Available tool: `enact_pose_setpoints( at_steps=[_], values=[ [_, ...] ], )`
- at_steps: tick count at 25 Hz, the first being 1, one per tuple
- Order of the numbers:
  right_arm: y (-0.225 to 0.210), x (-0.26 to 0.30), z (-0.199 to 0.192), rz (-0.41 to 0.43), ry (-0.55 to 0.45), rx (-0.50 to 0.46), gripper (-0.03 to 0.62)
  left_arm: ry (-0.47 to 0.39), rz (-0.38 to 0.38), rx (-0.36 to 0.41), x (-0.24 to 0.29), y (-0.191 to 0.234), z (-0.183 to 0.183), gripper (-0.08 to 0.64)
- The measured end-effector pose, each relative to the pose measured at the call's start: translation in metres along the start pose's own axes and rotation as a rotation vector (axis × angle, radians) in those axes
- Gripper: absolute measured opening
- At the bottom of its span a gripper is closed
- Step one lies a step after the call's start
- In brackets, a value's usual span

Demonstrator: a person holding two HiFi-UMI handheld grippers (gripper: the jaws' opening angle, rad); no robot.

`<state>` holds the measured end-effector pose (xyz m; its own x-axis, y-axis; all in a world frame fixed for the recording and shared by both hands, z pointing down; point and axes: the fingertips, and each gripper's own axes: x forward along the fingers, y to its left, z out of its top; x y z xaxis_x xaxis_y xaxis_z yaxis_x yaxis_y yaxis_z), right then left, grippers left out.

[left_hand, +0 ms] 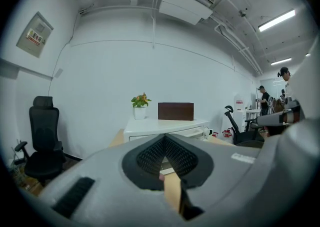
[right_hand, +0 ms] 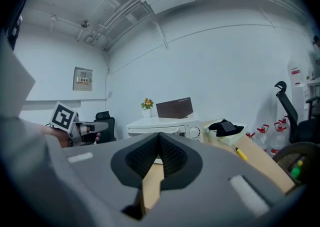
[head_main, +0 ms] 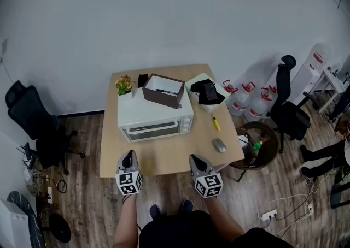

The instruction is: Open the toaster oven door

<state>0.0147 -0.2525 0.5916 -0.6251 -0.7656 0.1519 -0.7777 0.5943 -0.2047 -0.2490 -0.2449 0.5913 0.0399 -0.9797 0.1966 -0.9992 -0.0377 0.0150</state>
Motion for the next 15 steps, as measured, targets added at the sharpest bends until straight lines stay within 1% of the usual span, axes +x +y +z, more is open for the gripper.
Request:
enact_pose_setpoints(
  at_steps=[4,8,11,15],
  values=[
    [0.002,-0.003,0.000,-0.002,0.001,0.006,0.014,0.023,-0.006,-0.003,0.020,0.010,0.002,0.003],
    [0.008,-0.003,-0.005,0.005,0.004,0.033,0.014,0.022,-0.003,-0.070,0.033,0.023,0.005,0.003],
    [0.013,-0.003,-0.006,0.012,0.004,0.036,0.014,0.040,-0.013,-0.054,0.047,0.027,0.003,0.003],
    [0.018,0.000,-0.006,0.021,0.012,0.018,0.014,0.051,-0.014,-0.073,0.067,0.031,0.000,0.003]
  ],
)
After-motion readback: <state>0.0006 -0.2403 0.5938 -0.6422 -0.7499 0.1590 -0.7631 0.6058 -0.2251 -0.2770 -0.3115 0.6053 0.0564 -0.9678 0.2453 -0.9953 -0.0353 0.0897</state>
